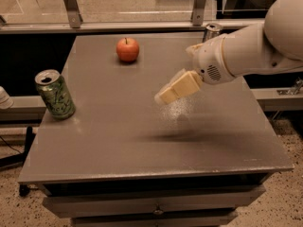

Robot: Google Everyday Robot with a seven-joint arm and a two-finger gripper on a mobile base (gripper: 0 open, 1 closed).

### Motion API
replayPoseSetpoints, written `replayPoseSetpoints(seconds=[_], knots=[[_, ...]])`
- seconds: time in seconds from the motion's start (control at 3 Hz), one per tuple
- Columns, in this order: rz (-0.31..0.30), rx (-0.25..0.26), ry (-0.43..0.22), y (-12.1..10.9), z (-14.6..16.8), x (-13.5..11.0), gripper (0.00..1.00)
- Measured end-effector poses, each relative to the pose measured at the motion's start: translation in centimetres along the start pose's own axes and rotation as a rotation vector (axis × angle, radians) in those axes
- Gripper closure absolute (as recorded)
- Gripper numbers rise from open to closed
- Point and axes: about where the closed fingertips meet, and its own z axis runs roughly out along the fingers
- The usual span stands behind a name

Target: Move apple near green can

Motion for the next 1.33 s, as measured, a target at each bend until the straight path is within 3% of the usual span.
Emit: replayPoseSetpoints(seconds=[0.33,1.0,1.33], knots=[[0.020,-0.005,-0.062,-0.4,3.2,-0.5,0.00],[0.054,0.088,-0.243,-5.8,10.6,-3.7,0.00],[0.073,0.133,-0.294,-8.5,13.8,-4.6,0.00]])
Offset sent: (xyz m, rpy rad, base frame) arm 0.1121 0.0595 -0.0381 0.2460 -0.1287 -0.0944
